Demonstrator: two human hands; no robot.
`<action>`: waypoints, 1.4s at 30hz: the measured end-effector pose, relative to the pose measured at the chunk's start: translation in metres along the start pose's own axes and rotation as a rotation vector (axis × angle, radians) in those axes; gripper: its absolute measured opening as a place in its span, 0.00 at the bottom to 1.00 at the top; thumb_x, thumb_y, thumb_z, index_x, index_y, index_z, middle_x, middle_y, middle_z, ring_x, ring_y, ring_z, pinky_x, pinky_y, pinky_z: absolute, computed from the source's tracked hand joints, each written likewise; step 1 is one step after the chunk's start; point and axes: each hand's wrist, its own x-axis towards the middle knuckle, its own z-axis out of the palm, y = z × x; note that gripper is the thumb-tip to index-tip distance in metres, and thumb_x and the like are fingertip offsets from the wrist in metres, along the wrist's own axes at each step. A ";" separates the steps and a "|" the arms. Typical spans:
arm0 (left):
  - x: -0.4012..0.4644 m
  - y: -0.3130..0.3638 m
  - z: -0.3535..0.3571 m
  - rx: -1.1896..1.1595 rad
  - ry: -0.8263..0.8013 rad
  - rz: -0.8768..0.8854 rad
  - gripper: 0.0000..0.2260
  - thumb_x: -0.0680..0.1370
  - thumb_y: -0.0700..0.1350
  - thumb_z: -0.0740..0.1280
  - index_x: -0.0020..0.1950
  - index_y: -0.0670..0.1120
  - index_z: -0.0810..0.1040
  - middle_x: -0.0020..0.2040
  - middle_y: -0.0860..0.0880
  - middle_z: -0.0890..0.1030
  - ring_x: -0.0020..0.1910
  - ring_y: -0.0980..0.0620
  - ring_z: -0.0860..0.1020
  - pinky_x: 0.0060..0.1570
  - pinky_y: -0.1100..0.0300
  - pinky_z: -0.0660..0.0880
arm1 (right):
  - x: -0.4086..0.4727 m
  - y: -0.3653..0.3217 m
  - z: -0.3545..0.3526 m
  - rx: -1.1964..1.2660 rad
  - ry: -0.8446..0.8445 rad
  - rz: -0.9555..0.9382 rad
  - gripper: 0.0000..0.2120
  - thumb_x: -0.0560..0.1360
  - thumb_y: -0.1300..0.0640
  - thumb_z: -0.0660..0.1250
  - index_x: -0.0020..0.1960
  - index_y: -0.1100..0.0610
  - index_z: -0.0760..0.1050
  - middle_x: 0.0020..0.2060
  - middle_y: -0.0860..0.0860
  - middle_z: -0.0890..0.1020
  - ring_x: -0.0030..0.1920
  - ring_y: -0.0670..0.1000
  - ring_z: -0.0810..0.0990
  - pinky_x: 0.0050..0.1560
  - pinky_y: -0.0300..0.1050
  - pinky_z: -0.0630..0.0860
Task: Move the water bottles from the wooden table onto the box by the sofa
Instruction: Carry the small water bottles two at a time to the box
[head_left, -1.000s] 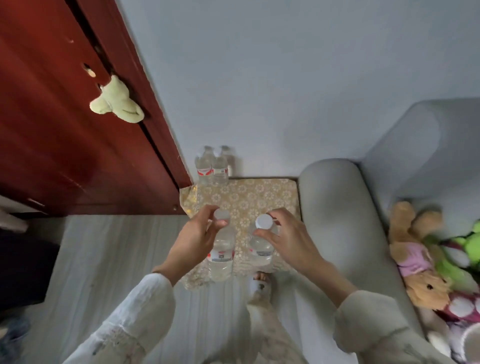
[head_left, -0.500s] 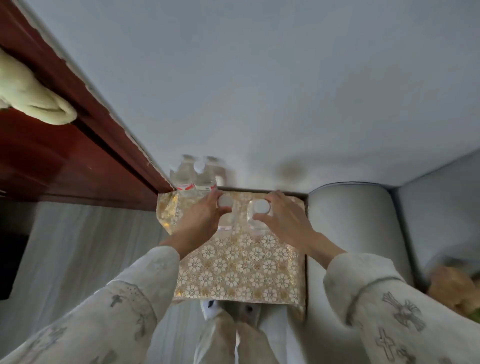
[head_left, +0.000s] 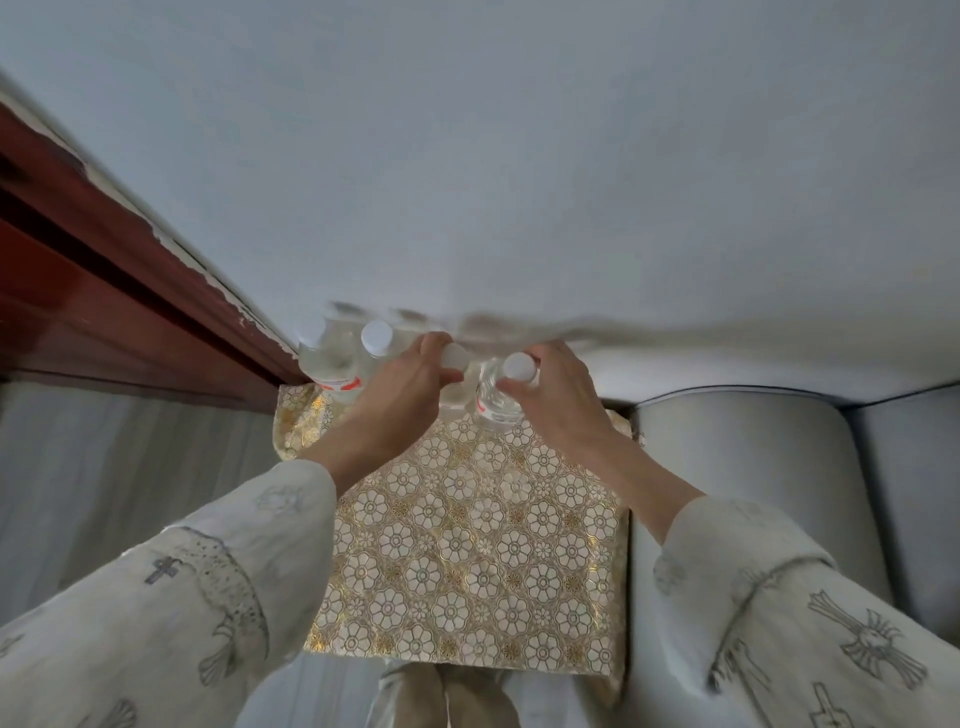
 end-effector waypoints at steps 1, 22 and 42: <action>0.003 -0.002 0.000 -0.014 0.012 -0.014 0.16 0.78 0.41 0.60 0.63 0.38 0.65 0.58 0.35 0.75 0.51 0.36 0.76 0.48 0.46 0.70 | 0.003 -0.001 0.000 0.006 0.008 0.001 0.17 0.71 0.54 0.69 0.55 0.60 0.72 0.50 0.52 0.73 0.47 0.48 0.70 0.48 0.38 0.64; -0.116 0.033 -0.056 -0.395 -0.034 -0.466 0.19 0.78 0.45 0.58 0.68 0.43 0.64 0.65 0.42 0.73 0.54 0.48 0.75 0.50 0.56 0.76 | -0.105 -0.068 -0.028 0.167 -0.404 0.155 0.27 0.76 0.48 0.61 0.71 0.57 0.59 0.70 0.55 0.67 0.66 0.55 0.70 0.63 0.47 0.67; -0.611 0.107 -0.050 -0.964 1.220 -1.025 0.07 0.79 0.41 0.58 0.55 0.47 0.73 0.47 0.49 0.79 0.34 0.66 0.79 0.35 0.70 0.74 | -0.430 -0.265 0.036 0.202 -1.144 -0.503 0.10 0.77 0.59 0.60 0.56 0.61 0.72 0.46 0.54 0.80 0.43 0.51 0.78 0.41 0.40 0.73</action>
